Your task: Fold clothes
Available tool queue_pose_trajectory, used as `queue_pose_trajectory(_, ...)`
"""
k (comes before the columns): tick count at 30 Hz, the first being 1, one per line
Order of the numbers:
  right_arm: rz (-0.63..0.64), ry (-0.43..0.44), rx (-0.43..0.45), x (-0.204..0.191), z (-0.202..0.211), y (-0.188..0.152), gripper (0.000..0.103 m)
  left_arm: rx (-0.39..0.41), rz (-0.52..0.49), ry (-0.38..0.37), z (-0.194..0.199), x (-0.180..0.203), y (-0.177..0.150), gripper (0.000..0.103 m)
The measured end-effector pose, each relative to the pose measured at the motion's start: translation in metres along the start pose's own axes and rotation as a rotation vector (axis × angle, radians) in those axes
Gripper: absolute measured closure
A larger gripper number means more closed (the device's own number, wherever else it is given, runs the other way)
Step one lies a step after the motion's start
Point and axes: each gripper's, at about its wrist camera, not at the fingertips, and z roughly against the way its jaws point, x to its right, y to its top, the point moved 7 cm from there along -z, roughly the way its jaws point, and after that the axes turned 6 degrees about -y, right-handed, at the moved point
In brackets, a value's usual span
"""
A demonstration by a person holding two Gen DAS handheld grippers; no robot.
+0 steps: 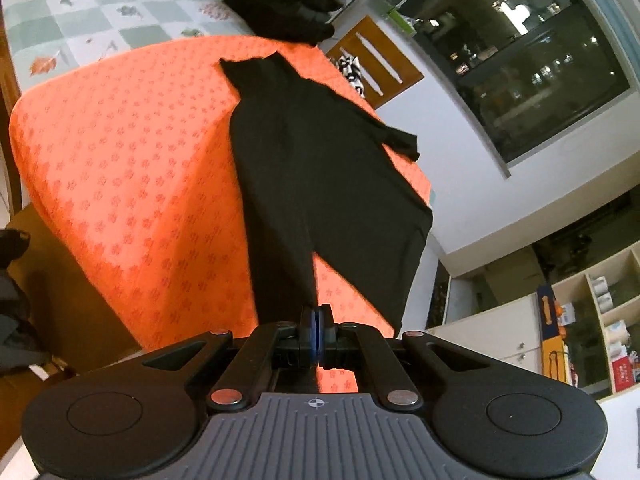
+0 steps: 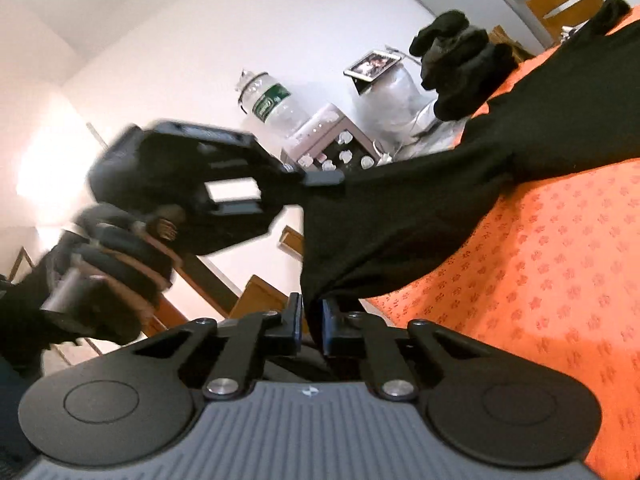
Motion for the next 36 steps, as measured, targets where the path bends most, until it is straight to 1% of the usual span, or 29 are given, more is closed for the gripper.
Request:
queue_pose_trajectory(2, -0.001, -0.049, 0.002, 0.004, 0.008, -0.002, 0.088, -0.01, 0.023, -0.007, 0.0, -0.005, -0.003, 0.099)
queue_pose_trajectory(3, -0.004, -0.091, 0.0, 0.008, 0.009, -0.002, 0.085, -0.013, 0.03, -0.011, 0.0, -0.007, -0.004, 0.099)
queue_pose_trajectory(6, -0.033, -0.181, -0.01, 0.021, 0.005, -0.006, 0.064, -0.012, 0.032, -0.013, 0.001, -0.008, -0.005, 0.099)
queue_pose_trajectory(9, -0.091, -0.222, -0.002, 0.034, 0.0, -0.009, 0.064, -0.007, 0.025, -0.007, 0.001, -0.009, -0.005, 0.099)
queue_pose_trajectory(11, -0.154, -0.2, 0.016, 0.042, -0.006, -0.01, 0.064, -0.007, 0.022, -0.004, 0.003, -0.009, -0.005, 0.099)
queue_pose_trajectory(14, -0.274, -0.137, 0.039, 0.051, -0.008, -0.014, 0.064, -0.006, 0.015, 0.0, 0.005, -0.009, -0.005, 0.099)
queue_pose_trajectory(18, -0.387, -0.07, 0.043, 0.056, -0.02, -0.022, 0.064, -0.003, 0.016, 0.0, 0.006, -0.009, -0.004, 0.099)
queue_pose_trajectory(20, -0.417, -0.051, 0.034, 0.057, -0.03, -0.025, 0.066, 0.005, 0.013, 0.006, 0.007, -0.01, -0.005, 0.099)
queue_pose_trajectory(21, -0.428, -0.04, 0.033, 0.055, -0.031, -0.025, 0.083, 0.009, 0.011, 0.01, 0.008, -0.011, -0.005, 0.099)
queue_pose_trajectory(22, -0.439, -0.028, 0.033, 0.053, -0.032, -0.026, 0.099, 0.014, 0.009, 0.015, 0.009, -0.012, -0.006, 0.099)
queue_pose_trajectory(24, -0.442, -0.028, 0.044, 0.048, -0.028, -0.024, 0.099, 0.025, 0.002, 0.028, 0.013, -0.016, -0.006, 0.099)
queue_pose_trajectory(26, -0.422, -0.053, 0.072, 0.042, -0.015, -0.019, 0.099, 0.028, 0.0, 0.043, 0.016, -0.024, -0.008, 0.099)
queue_pose_trajectory(28, -0.402, -0.098, 0.08, 0.039, 0.001, -0.014, 0.1, 0.021, -0.002, 0.062, 0.017, -0.033, -0.013, 0.099)
queue_pose_trajectory(30, -0.377, -0.153, 0.053, 0.038, 0.012, -0.013, 0.101, 0.006, -0.013, 0.091, 0.013, -0.045, -0.021, 0.099)
queue_pose_trajectory(32, -0.347, -0.207, 0.007, 0.039, 0.014, -0.018, 0.102, -0.011, -0.026, 0.124, 0.007, -0.058, -0.031, 0.1)
queue_pose_trajectory(36, -0.269, -0.329, -0.127, 0.044, 0.005, -0.042, 0.102, -0.045, -0.044, 0.188, -0.007, -0.088, -0.051, 0.1)
